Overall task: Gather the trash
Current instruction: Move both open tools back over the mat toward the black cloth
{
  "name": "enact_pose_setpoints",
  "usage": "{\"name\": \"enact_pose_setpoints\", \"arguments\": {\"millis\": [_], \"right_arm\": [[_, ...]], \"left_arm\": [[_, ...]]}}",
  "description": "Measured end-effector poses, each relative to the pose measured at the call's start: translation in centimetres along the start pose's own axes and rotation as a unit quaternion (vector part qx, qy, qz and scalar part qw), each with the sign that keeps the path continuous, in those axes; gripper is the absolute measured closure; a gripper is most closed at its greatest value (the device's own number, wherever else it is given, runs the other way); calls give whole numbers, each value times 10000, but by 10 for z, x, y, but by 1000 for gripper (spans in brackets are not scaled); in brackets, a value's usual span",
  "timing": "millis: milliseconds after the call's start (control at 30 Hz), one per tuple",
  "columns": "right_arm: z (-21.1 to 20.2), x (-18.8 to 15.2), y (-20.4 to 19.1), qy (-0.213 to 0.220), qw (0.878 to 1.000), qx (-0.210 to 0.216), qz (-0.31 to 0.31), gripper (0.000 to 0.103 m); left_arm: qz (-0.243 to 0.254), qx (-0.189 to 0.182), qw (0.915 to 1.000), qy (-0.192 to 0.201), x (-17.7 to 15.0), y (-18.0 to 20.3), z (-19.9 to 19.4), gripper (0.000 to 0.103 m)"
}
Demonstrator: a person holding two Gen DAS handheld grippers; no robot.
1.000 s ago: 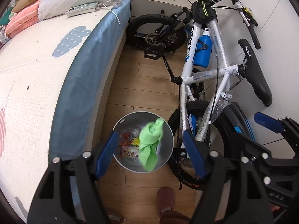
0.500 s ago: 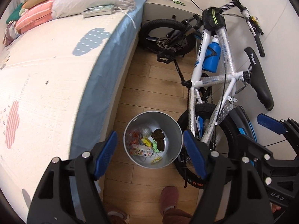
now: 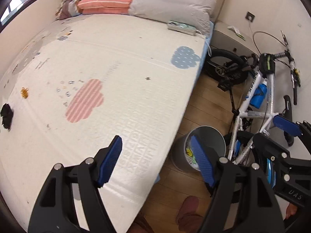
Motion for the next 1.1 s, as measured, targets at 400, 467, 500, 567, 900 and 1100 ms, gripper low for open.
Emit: {"name": "enact_pose_setpoints", "arguments": {"millis": [400,467,500,567,900,1100], "right_arm": [[-27,99,-200,248,9849,994,-1393,36],[-32,113,-233,294,9801,1130,-1607,36],[-34,119,-250,301,9776,1204,-1703,36],[-37,129,-279,301,9728,1346,-1862,36],[-31,167,-426,226,9472,1898,-2575,36],[-26,186,-488,298,9345,2062,-2886,36]], "left_arm": [[-1582,1036,9815,288,-7,-193,-110,26],[-1817,1173,9758,311,-11,-224,-127,26],[-1912,1242,9731,324,-12,-238,-134,26],[-2099,1378,9673,369,-14,-268,-148,26],[-2879,1873,9376,535,-29,-399,-195,25],[-3168,1991,9254,598,-35,-448,-203,25]]}}
Point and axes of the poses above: each gripper's, at about its wrist camera, not at the fingertips, and z roughly the way its jaws point, y to its right, x to its top, the point moved 4 cm from there along z, roughly the way its jaws point, and after that the axes turned 3 degrees about x, right-handed, at the moved point
